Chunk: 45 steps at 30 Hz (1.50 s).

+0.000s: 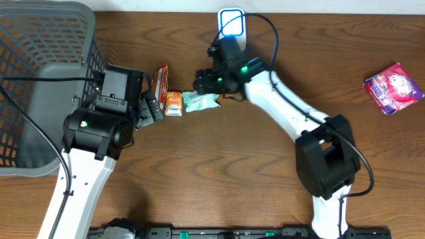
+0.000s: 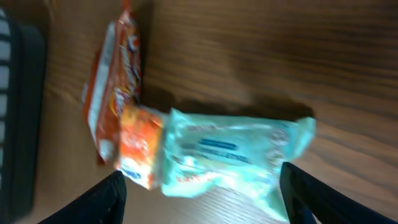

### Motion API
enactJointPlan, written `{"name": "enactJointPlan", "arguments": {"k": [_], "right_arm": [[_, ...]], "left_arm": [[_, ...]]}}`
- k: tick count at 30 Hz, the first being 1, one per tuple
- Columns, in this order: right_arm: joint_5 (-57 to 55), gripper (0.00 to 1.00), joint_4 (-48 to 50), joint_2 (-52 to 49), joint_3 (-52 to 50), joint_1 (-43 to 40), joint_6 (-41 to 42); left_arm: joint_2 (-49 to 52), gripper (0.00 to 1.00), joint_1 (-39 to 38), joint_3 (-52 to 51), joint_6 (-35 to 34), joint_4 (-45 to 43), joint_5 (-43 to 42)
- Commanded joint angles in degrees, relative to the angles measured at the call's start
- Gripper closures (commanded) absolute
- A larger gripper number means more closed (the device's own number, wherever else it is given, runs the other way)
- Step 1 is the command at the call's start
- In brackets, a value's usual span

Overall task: Scan the item barcode
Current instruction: 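Grasp the green wipes pack with the right gripper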

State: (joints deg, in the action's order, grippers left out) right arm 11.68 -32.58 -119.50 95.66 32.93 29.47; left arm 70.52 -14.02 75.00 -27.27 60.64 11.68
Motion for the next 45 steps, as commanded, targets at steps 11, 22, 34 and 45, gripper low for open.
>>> {"name": "enactJointPlan", "arguments": {"k": [11, 22, 34, 45], "right_arm": [[-8.15, 0.53, -4.44, -5.33, -0.24, 3.02, -1.95], [-8.17, 0.46, -17.11, 3.26, 0.13, 3.02, -4.61], [-8.37, 0.44, 7.50, 2.12, 0.11, 2.10, -13.20], [-8.39, 0.59, 10.58, -6.51, 0.11, 0.96, -9.79]], "left_arm": [[0.11, 0.02, 0.24, 0.24, -0.94, 0.20, -0.33], [0.11, 0.02, 0.24, 0.24, -0.94, 0.20, -0.33], [0.11, 0.02, 0.24, 0.24, -0.94, 0.20, -0.33], [0.11, 0.02, 0.24, 0.24, -0.94, 0.20, -0.33]]}}
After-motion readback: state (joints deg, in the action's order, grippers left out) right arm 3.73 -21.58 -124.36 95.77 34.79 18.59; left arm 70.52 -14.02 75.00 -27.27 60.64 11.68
